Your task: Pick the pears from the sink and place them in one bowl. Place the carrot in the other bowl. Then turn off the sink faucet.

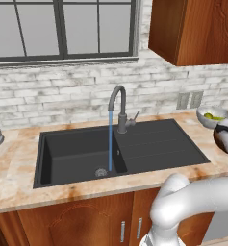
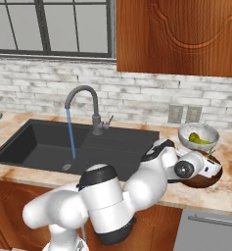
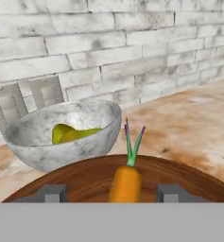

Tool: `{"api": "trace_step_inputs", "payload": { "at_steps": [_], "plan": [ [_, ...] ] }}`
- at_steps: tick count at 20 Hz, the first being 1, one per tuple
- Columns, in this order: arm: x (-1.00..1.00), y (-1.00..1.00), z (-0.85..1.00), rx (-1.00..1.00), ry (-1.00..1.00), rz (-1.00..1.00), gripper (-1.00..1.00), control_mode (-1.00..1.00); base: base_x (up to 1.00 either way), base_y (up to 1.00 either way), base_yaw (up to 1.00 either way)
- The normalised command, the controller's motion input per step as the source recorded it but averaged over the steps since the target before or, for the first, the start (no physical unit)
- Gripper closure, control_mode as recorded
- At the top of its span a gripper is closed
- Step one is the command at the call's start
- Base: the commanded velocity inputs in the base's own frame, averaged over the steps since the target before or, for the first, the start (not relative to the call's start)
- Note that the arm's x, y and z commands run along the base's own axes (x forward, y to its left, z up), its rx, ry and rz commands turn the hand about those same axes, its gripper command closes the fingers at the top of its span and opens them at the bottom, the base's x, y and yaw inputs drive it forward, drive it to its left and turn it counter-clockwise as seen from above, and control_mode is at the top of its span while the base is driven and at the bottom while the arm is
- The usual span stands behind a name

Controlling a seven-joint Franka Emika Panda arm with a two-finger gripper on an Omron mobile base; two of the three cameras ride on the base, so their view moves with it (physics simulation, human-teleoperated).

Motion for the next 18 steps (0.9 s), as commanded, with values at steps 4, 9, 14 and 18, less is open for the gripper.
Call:
{"api": "trace_step_inputs", "payload": {
  "at_steps": [4, 9, 14, 18],
  "plan": [
    [0.0, -0.21, -0.1, 0.0, -0.04, 0.0, -1.0, -1.0, 0.0, 0.0, 0.0],
    [0.03, 0.17, 0.58, 0.01, -0.12, 0.0, -1.0, -1.0, 0.0, 0.0, 0.0],
    [-0.39, 0.05, 0.98, 0.01, -0.05, 0.0, -1.0, -1.0, 0.0, 0.0, 0.0],
    [-0.52, 0.23, 0.84, 0.01, -0.05, -0.01, -1.0, -1.0, 0.0, 0.0, 0.0]
  ]
}}
